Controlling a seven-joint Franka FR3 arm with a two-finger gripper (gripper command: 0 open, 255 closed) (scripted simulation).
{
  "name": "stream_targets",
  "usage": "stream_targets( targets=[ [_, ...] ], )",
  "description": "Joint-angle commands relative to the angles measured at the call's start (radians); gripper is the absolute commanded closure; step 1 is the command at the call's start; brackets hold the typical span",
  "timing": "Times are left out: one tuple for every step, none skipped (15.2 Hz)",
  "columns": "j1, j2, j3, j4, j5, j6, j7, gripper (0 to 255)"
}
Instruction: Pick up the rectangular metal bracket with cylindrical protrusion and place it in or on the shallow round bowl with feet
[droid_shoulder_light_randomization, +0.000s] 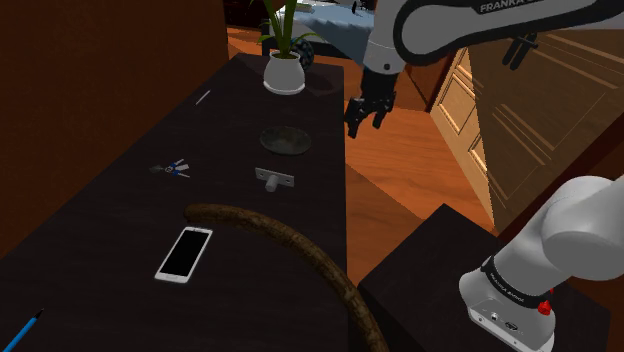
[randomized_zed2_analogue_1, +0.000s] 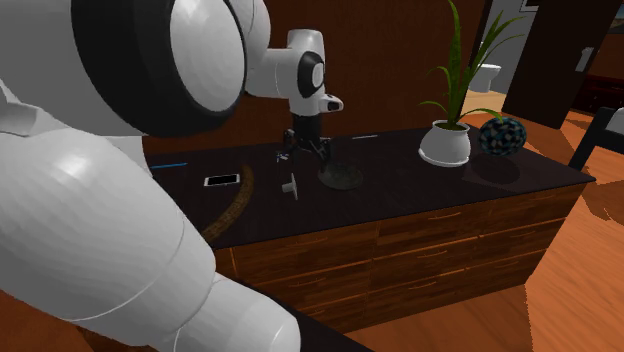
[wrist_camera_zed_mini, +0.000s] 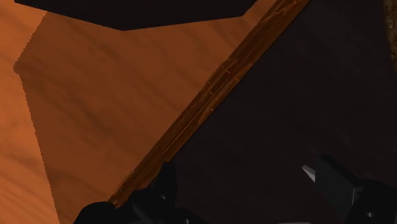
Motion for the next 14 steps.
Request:
stream_targets(
  targets=[
    [0.008, 0.079, 0.021, 0.044, -0.01, 0.029, 0.018, 0],
    [0.012, 0.116, 0.03, 0.065, -0.017, 0.042, 0.027, 0],
    [0.016, 0.154, 0.038, 0.087, -0.025, 0.054, 0.036, 0],
    [0.02, 0.191, 0.047, 0.11, -0.033, 0.065, 0.044, 0],
    [0.025, 0.229, 0.054, 0.135, -0.042, 0.075, 0.054, 0],
    [0.03, 0.267, 0.061, 0.16, -0.052, 0.083, 0.063, 0],
    [0.035, 0.306, 0.068, 0.187, -0.063, 0.09, 0.072, 0],
    [0.041, 0.344, 0.074, 0.215, -0.074, 0.097, 0.082, 0],
    [0.048, 0.383, 0.079, 0.244, -0.086, 0.102, 0.091, 0],
    [0.055, 0.422, 0.083, 0.274, -0.098, 0.105, 0.101, 0],
    [0.063, 0.461, 0.087, 0.305, -0.111, 0.108, 0.11, 0],
    [0.071, 0.5, 0.09, 0.338, -0.123, 0.11, 0.118, 0],
    [0.08, 0.539, 0.093, 0.372, -0.136, 0.11, 0.126, 0],
    [0.09, 0.578, 0.094, 0.408, -0.148, 0.109, 0.134, 0]
  ],
)
